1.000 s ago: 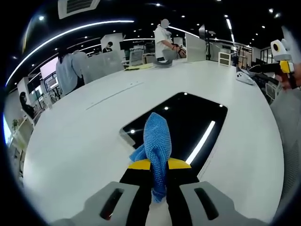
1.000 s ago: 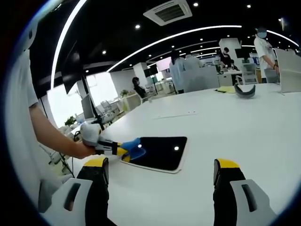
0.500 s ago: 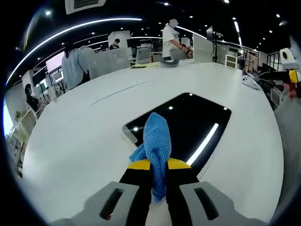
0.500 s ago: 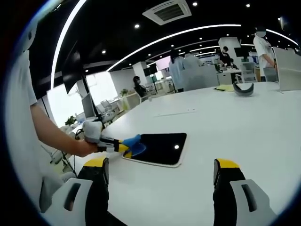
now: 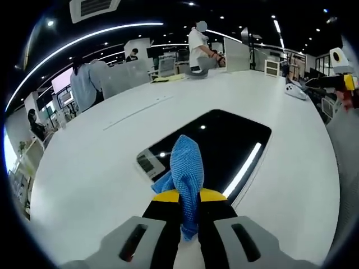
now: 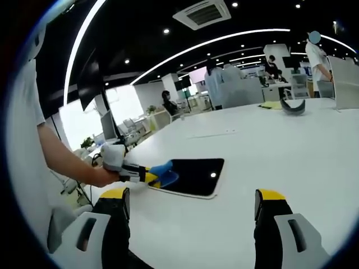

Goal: Wipe the mirror surface with the cleaning cloth until all visible marks leave the cleaned area.

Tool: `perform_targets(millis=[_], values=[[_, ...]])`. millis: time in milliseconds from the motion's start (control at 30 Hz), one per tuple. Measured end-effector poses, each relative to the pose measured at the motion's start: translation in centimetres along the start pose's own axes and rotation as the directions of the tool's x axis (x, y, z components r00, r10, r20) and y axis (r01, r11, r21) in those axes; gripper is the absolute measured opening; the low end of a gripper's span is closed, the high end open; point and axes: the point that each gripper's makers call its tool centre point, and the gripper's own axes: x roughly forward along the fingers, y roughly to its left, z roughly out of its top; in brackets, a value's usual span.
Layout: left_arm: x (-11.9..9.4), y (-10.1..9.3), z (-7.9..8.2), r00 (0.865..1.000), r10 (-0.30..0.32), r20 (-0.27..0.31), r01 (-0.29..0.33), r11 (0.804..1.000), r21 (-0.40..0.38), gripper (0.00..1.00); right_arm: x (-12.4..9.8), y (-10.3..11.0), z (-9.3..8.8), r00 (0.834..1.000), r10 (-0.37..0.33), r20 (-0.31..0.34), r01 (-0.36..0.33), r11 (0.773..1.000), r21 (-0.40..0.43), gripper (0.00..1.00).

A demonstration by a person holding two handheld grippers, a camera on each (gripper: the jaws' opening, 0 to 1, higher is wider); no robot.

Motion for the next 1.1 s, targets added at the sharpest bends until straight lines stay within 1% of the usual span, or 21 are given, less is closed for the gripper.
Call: perform_targets(millis=[500,933,1100], values=[[0.6,-1.4,0.7,1.0,0.003,0.002,-0.003,1.0,-0.005,0.07,-1.0,-0.9,-0.4,1.0,0.015,-0.008,-0.015,1.0,0.002,0.92],[1.3,-2.7,1.3,1.0,-0.006,0.004,0.006,1.0,-0.005,0.07,-1.3,-1.9,0.0,1.0,0.02,0.009,-0.02,1.0,0.007,0.92],[1.7,-3.5,1.7,1.0,-0.016,0.008,0.016,1.0,-0.001,0.07,-1.6,-2.4,0.2,1.0,0.01,0.019,-0.01,1.0,0.013,0.91]])
